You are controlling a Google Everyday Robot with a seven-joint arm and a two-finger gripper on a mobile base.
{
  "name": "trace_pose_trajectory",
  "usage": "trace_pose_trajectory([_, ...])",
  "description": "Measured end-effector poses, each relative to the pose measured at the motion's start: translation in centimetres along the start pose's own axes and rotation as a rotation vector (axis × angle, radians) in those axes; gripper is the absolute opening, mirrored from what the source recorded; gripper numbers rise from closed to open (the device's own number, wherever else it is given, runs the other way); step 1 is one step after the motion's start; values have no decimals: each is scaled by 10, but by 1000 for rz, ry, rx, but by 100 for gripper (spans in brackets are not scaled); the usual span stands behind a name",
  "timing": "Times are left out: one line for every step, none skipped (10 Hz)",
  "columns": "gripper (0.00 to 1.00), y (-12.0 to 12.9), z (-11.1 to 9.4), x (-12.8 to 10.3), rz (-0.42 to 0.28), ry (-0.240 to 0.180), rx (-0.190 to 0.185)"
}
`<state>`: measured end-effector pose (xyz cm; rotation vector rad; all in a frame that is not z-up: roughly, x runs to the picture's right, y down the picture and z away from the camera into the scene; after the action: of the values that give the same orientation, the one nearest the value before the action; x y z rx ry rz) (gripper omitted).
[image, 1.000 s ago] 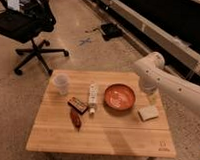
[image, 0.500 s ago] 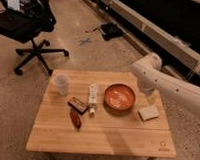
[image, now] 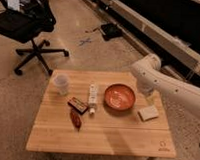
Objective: Push the ceramic bowl across the table
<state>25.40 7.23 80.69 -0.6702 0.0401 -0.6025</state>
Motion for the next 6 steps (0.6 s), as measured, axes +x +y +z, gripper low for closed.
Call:
trace_pose_trajectory([65,-5,1,-14,-46,-24,2])
trace_pose_trajectory([65,-5,2,-22,-75,-40,0])
trace_pose_trajectory([65,-3,4,-31,-111,-64,-7])
trace_pose_trajectory([65,-4,4,-38,-128,-84,-7])
trace_pose_trajectory([65,-8,4,-49,-152,-137,2])
trace_pose_trajectory([65,-9,5,-53,-161,-192,10])
